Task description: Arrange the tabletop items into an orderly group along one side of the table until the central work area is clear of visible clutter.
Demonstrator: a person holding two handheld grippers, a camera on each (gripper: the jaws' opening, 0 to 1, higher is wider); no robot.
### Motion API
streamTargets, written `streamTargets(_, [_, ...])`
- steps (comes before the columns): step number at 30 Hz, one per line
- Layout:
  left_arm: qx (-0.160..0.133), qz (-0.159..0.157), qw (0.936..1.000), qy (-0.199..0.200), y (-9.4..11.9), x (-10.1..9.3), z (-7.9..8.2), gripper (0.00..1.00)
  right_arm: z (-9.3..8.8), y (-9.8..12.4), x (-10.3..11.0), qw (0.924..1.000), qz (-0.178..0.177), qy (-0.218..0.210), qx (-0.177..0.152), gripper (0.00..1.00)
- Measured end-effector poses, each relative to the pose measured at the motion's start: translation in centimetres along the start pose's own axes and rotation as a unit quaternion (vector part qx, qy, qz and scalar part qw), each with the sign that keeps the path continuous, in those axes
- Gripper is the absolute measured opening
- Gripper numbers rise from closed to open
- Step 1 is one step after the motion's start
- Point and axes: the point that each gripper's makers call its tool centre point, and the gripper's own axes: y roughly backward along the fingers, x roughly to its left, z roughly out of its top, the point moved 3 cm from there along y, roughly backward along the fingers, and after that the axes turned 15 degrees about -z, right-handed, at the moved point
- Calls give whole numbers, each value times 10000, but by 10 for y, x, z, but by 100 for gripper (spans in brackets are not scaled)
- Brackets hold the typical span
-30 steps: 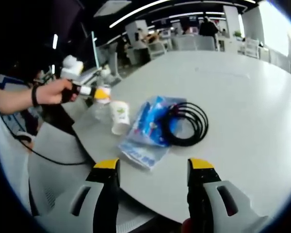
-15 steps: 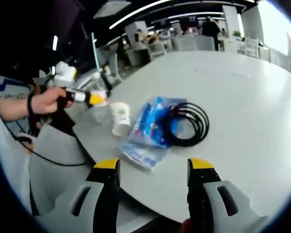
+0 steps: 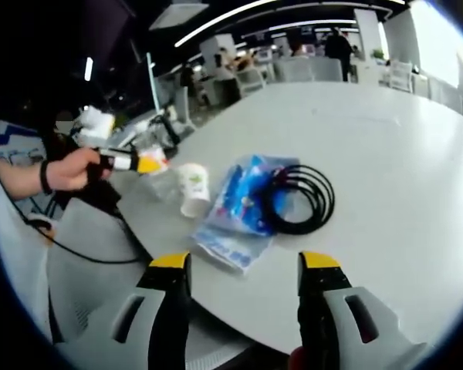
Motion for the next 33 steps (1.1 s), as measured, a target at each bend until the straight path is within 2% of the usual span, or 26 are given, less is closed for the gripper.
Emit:
streamTargets(6, [73,142,9996,-229,0,-1,-9,38,0,0,3,10000,29,28,-4,54])
streamTargets(8, [-52,168,9997,-195,0,1,-8,38,1,1,3,10000,31,31,-14,54])
streamTargets(19, [-170,250,9994,-171,-2,4,-6,38,-1,6,-1,10000,-30,3,-14,54])
streamTargets(28, [-316,342,9989,-79,-7,9,1,37,-2,5,0,10000,-26,0,7,54])
streamTargets(33, [-482,480,9976,120,-14,16,10,37,-2,5,-1,10000,-33,4,7,54])
